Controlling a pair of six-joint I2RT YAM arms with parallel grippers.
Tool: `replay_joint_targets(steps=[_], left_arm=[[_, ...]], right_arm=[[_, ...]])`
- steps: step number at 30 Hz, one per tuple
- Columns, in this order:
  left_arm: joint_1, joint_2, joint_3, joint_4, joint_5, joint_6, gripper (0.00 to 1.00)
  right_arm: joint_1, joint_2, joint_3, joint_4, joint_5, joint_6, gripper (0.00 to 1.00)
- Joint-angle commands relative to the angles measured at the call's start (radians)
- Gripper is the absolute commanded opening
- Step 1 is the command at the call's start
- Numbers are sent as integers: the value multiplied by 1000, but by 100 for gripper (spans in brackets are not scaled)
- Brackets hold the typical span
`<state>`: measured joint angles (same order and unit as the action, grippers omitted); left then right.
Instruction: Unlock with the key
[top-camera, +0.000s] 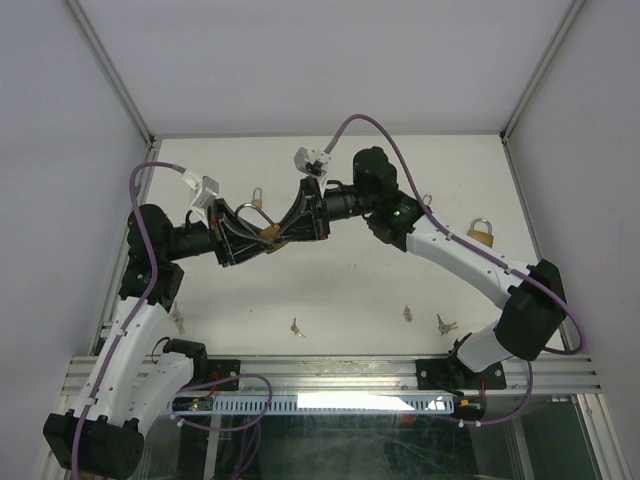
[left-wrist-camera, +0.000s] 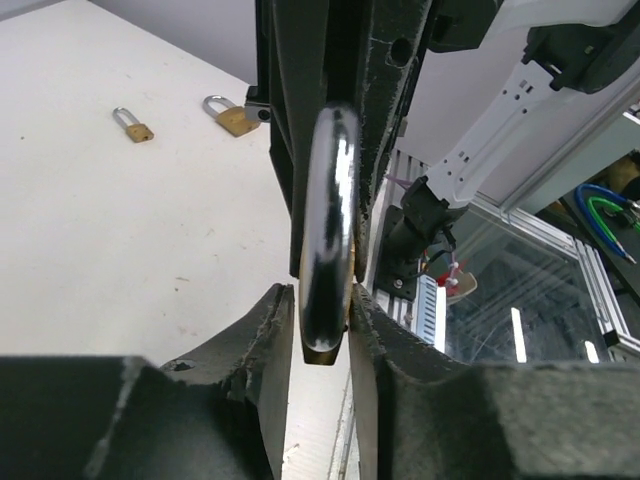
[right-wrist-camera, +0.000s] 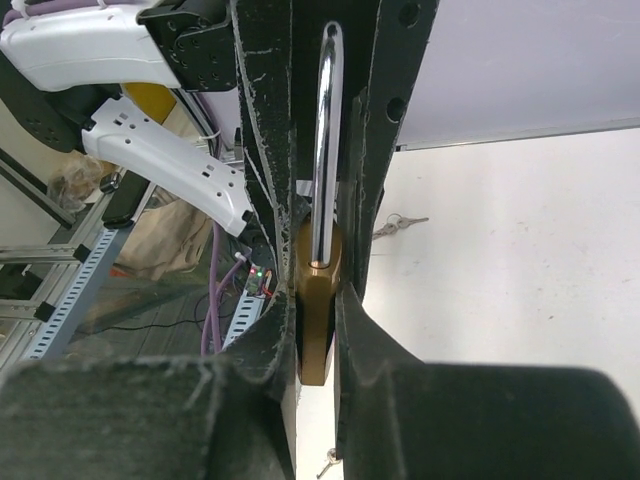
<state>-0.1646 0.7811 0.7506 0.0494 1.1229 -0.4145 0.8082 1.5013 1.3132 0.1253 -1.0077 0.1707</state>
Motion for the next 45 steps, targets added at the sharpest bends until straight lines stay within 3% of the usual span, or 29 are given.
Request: replay_joint_targets(steps=[1, 6, 7, 9, 16, 20, 23, 27, 29, 34, 39, 45], left_arm=[[-4, 19, 37, -14, -73, 51, 32], [-4, 38, 22, -13, -22, 22, 34], [-5, 41, 19, -11, -8, 19, 39], [-5, 44, 17, -10, 29, 23, 58], [-5, 34, 12, -19, 43, 73, 98], [-4, 42, 18, -48, 7, 72, 99], [-3, 50, 72, -206, -76, 192, 99], [4, 128, 243, -653, -285, 492, 99], [9, 211, 364, -876, -454, 669, 99], [87, 412, 492, -1268, -792, 1015, 99], [177, 449, 471, -1348, -891, 1139, 99], [358, 526, 367, -1270, -996, 1229, 99]], right_arm=[[2, -43, -10, 180, -24, 60, 0], [-2, -41, -36, 204, -24, 60, 0], [-8, -42, -43, 206, -24, 60, 0], [-23, -43, -59, 236, 5, 281, 0], [-53, -44, -84, 303, 32, 359, 0], [-77, -44, -101, 315, 55, 388, 0], [-122, -60, -124, 295, 100, 408, 0], [-223, -119, -166, 169, 124, 409, 0], [-272, -145, -196, 121, 269, 327, 0], [-339, -173, -300, 138, 279, 288, 0], [-350, -122, -318, 140, 264, 333, 0], [-265, -46, -341, 145, 371, 395, 0]])
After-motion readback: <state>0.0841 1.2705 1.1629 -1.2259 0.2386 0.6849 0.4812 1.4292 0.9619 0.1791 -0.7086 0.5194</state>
